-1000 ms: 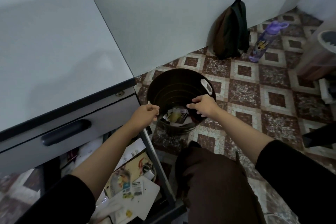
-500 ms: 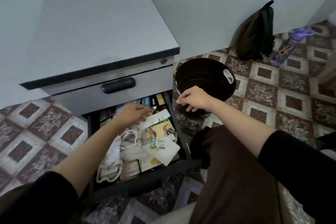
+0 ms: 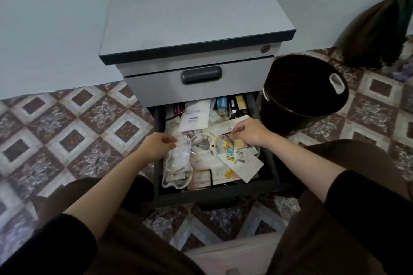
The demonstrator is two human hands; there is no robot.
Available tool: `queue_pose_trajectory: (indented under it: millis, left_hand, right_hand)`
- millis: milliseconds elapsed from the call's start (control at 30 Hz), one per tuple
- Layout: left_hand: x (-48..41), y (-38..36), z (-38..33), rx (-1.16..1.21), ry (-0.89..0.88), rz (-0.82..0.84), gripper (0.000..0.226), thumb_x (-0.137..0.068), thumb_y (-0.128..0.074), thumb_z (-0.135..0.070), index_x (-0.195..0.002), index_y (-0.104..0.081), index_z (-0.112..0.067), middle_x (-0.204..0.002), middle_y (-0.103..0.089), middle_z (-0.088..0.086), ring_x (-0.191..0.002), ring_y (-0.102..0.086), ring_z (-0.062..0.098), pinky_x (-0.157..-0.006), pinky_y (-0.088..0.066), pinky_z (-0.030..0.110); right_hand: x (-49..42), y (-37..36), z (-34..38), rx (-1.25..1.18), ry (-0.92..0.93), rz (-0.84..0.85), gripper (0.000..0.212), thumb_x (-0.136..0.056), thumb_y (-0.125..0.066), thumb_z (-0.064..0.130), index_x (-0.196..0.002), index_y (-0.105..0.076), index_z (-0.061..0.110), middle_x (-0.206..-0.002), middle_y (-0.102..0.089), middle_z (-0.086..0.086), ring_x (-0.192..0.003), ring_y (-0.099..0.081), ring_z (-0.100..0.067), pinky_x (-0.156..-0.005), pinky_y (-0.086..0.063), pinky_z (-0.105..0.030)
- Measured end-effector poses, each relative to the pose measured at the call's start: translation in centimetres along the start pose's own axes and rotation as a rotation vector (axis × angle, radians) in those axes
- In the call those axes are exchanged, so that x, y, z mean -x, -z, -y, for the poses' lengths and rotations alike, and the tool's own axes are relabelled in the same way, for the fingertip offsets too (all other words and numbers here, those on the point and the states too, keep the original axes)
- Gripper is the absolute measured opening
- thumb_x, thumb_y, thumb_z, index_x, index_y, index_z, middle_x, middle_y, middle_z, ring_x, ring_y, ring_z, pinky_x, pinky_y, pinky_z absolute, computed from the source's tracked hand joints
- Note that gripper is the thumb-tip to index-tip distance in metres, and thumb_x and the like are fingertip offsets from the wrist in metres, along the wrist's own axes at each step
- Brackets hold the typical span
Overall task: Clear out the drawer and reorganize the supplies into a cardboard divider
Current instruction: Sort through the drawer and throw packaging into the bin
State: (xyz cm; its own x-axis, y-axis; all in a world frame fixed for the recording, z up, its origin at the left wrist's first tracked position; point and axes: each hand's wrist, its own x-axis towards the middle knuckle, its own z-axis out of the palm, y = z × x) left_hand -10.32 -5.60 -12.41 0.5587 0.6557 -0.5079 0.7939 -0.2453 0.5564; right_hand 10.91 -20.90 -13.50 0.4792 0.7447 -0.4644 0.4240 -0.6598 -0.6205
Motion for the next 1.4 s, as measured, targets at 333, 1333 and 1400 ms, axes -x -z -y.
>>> queue_pose_trajectory:
  millis: [333, 1333, 1400]
  left_hand:
    - [-2.9, -1.2, 1.1, -0.162, -0.004, 0.028, 0.044, -0.089, -0.059, -0.022, -0.131, -0.051, -0.011, -0.128, -0.054, 0.014, -0.118, -0.05, 0.027, -0.094, -0.038, 0.028]
    - [-5.4, -4.4, 2.3, -0.055, 0.174, 0.052, 0.036, -0.073, -0.078, -0.034, -0.082, -0.058, -0.005, -0.079, -0.057, 0.005, -0.073, -0.055, 0.015, -0.06, -0.039, 0.019]
    - [-5.5, -4.5, 2.3, 0.033, 0.178, 0.054, 0.035, -0.072, -0.08, -0.029, -0.067, -0.054, -0.005, -0.063, -0.051, 0.001, -0.057, -0.047, 0.009, -0.05, -0.035, 0.017]
  right_hand:
    - [-3.3, -2.2, -0.7, 0.366, -0.044, 0.047, 0.036, -0.09, -0.058, 0.023, -0.125, -0.059, 0.018, -0.129, -0.056, -0.007, -0.116, -0.052, -0.024, -0.087, -0.044, -0.029]
    - [-4.8, -2.4, -1.4, 0.656, -0.008, 0.072, 0.035, -0.086, -0.057, 0.036, -0.111, -0.056, 0.013, -0.12, -0.053, -0.009, -0.116, -0.042, -0.028, -0.092, -0.036, -0.036]
    - [-4.4, -2.2, -1.4, 0.559, -0.016, 0.084, 0.026, -0.087, -0.058, 0.028, -0.107, -0.056, 0.012, -0.115, -0.057, -0.009, -0.107, -0.051, -0.027, -0.076, -0.037, -0.028]
